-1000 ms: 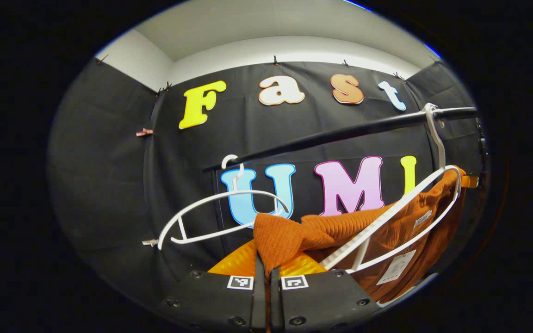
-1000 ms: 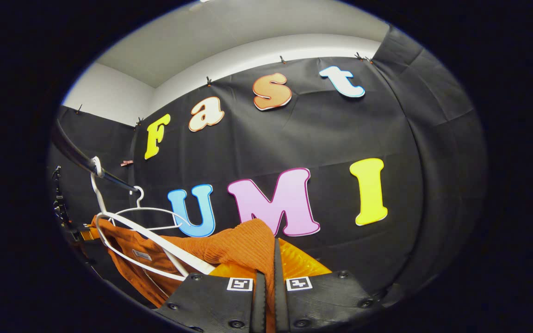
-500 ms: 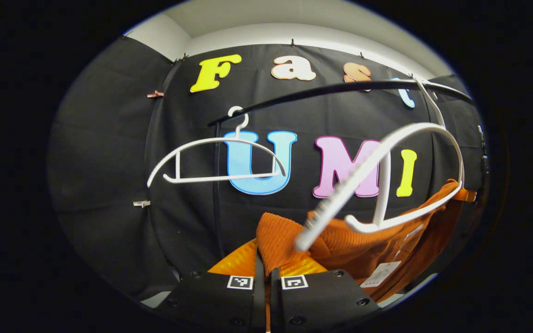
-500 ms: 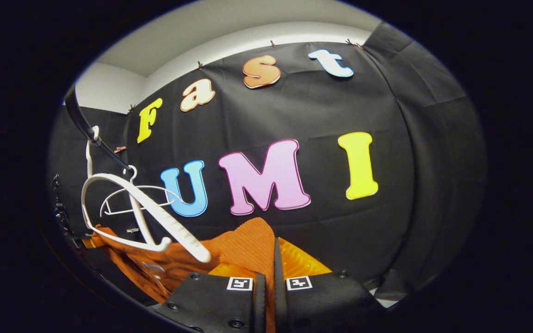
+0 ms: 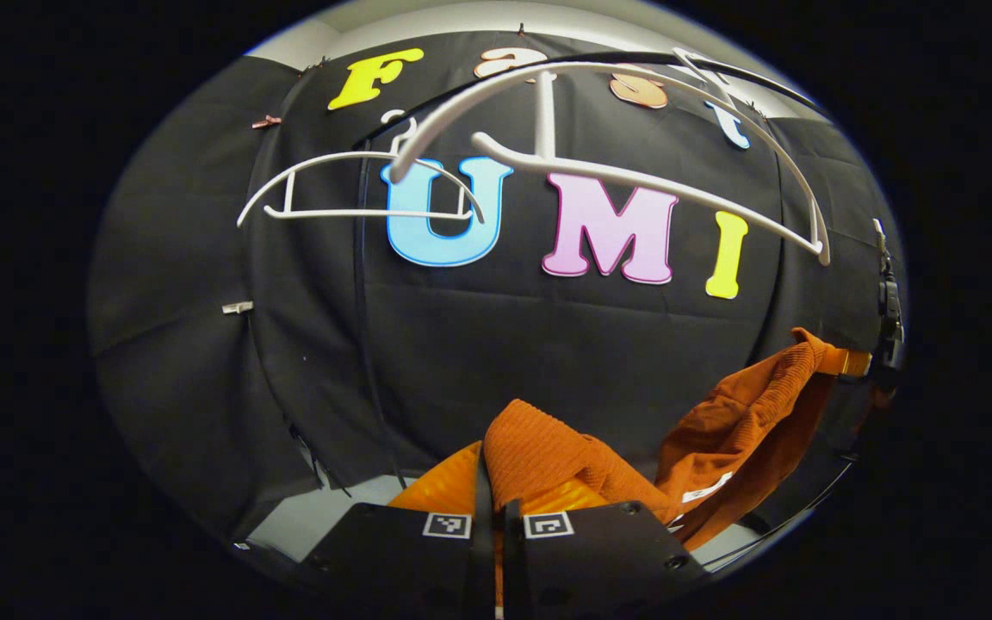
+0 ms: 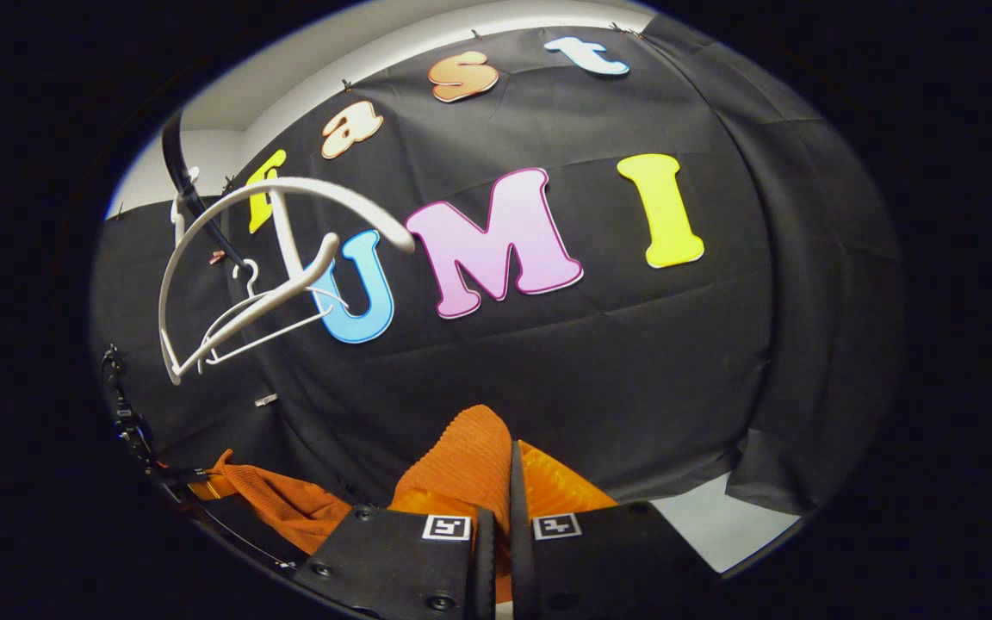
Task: Grasp the clothes on the hanger with both hands and then place them into the laundry hamper below.
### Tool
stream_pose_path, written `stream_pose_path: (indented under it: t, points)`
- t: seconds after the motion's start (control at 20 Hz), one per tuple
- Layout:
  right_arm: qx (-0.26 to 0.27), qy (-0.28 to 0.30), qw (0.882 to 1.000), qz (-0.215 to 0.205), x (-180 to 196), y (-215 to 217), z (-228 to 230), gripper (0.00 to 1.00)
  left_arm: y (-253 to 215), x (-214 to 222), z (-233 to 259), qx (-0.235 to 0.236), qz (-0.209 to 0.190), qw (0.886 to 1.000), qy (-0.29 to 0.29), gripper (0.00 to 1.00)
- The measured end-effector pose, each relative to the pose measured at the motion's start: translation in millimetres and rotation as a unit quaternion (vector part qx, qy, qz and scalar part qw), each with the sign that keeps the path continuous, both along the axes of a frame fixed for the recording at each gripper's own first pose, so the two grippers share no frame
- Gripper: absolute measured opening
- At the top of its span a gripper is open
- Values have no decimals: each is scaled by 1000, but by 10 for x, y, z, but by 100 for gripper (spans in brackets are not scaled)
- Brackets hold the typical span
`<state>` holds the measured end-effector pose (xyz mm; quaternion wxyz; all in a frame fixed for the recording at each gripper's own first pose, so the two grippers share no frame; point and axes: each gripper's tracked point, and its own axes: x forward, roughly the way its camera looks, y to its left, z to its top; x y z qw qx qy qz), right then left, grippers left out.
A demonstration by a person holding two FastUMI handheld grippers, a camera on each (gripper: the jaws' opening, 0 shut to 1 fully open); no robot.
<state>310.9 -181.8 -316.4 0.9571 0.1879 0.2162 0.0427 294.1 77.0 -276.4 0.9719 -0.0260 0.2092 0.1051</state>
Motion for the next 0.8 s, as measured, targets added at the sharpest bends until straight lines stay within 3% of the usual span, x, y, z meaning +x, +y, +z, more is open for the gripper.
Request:
stream_pose_path:
  t: [0.3,0.5,0.8]
  points:
    - [8,23,997,77,-208,732,-136,11,-422,35,-213,-29,-32,999,28,8]
    - [42,35,990,127,-330,1244,-156,12,-694,-17,-461,-41,-63,995,58,8]
    - [54,83,977,187,-610,1744,-478,11,-795,-91,-786,-57,-69,990,106,8]
